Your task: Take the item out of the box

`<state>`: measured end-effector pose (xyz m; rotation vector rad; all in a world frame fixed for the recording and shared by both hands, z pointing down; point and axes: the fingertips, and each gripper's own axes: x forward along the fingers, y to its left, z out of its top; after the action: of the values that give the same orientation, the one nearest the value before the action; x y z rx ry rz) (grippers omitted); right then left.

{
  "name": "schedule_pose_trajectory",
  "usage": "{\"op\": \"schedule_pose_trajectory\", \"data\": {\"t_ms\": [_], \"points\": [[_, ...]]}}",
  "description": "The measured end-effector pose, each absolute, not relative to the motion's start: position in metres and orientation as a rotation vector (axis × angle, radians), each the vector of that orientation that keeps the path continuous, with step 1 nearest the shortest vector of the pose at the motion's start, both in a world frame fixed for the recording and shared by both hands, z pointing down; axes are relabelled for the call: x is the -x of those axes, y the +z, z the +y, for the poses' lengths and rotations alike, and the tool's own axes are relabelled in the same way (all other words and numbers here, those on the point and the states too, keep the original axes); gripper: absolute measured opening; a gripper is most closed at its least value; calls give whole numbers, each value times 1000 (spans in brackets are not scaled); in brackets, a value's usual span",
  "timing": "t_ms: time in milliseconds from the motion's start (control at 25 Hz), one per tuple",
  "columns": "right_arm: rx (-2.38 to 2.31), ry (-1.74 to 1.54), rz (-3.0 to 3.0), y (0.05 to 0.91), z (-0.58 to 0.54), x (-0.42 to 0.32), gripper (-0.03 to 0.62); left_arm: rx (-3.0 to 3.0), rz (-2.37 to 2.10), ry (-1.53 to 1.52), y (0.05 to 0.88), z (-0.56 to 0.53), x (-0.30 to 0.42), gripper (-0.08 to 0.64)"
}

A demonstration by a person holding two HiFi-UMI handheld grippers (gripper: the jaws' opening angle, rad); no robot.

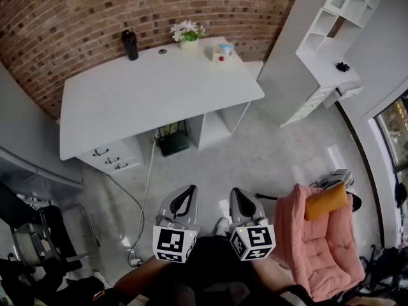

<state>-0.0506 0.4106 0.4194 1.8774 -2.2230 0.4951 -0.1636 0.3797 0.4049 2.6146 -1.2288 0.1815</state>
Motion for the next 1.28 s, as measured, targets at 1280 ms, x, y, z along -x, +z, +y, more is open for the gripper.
{"op": "schedule_pose_trajectory", "data": {"t_ms": [1280], "points": [[-1638, 406, -2337, 428, 236, -49, 2, -2524, -1434, 175, 401, 221, 62, 5]]}}
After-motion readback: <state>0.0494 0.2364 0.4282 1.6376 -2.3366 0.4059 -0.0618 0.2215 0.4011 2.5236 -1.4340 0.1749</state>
